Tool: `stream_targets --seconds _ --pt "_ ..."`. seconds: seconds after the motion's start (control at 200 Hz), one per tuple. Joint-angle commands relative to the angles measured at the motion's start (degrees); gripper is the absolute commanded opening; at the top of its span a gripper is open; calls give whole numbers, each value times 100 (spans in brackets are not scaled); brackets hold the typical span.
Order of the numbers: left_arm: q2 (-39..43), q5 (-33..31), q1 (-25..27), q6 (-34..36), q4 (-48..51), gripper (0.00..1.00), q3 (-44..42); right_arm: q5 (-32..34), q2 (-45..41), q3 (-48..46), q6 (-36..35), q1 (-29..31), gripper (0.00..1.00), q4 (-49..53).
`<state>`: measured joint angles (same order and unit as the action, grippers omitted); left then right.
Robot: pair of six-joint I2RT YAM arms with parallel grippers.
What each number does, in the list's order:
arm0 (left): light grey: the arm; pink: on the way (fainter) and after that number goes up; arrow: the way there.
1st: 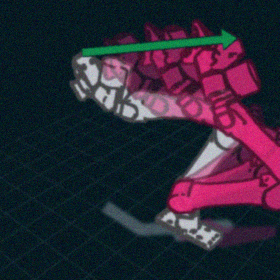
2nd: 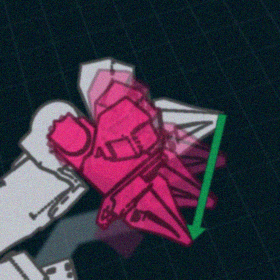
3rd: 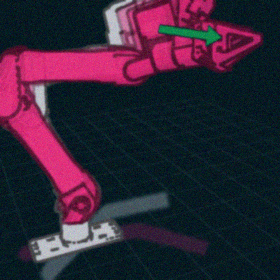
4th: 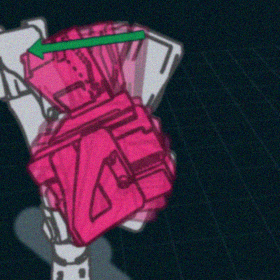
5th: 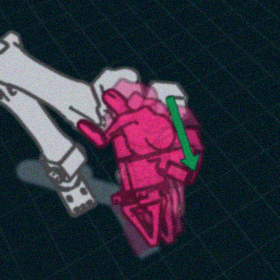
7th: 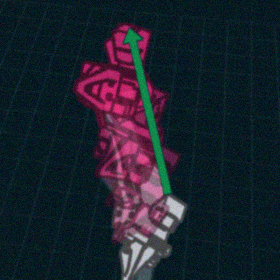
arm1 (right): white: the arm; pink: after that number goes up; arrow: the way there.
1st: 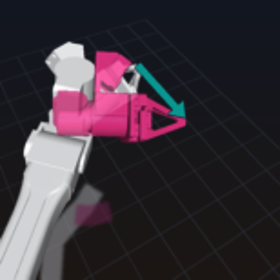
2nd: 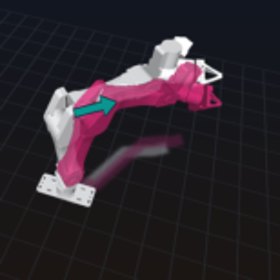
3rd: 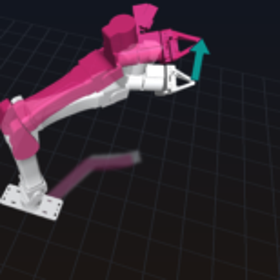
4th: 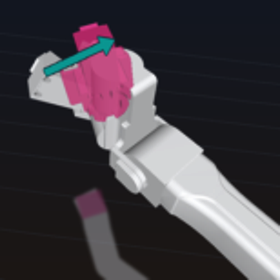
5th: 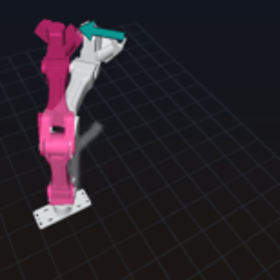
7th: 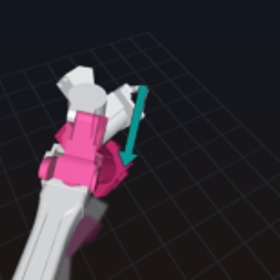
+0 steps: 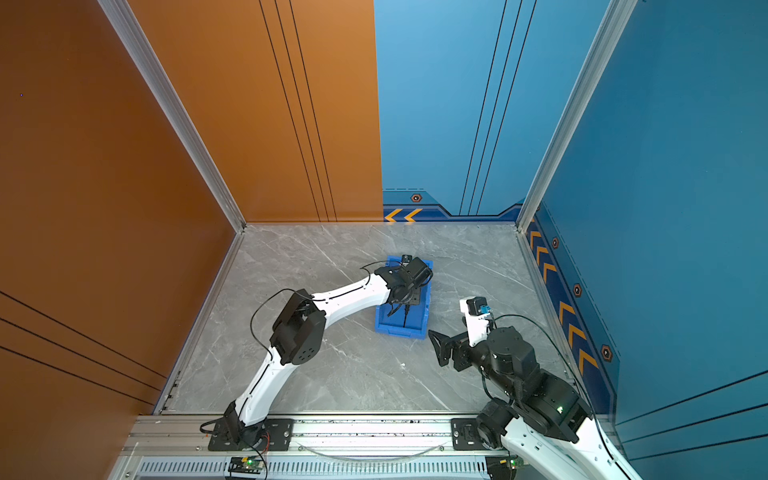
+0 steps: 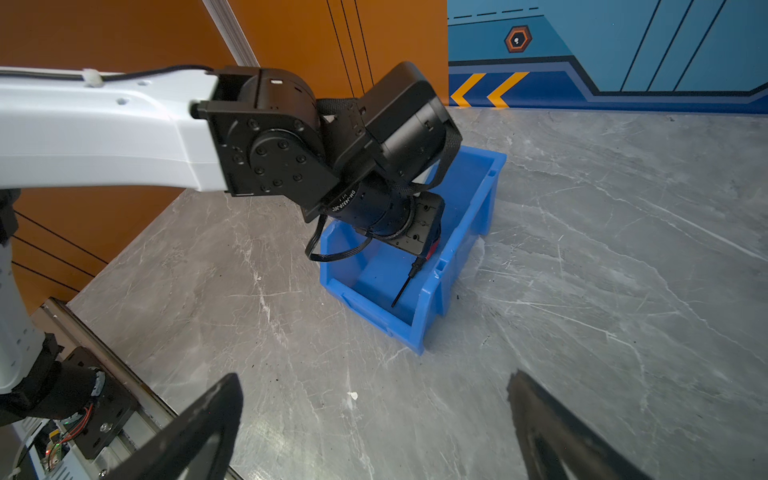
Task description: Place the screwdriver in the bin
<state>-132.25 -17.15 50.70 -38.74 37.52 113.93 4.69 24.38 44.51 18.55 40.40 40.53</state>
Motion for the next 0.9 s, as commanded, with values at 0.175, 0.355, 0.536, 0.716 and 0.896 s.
stream_targets --seconds 0.175,0.355,0.536,0.716,0.896 --pt "1967 191 294 358 57 68 -1053 618 250 188 185 -394 100 -25" --pt "3529 16 263 678 -166 98 -2816 1480 411 125 329 -740 100 -205" --pt "5252 -294 -43 1049 -403 98 -4684 1697 738 -192 350 -1399 100 -845" --pt "7044 -707 -439 1147 -651 98 -6244 1759 866 -734 629 -2252 100 -1493" --pt "8330 -956 -1231 868 -460 98 -6959 2134 470 -1351 382 -2780 100 -2008"
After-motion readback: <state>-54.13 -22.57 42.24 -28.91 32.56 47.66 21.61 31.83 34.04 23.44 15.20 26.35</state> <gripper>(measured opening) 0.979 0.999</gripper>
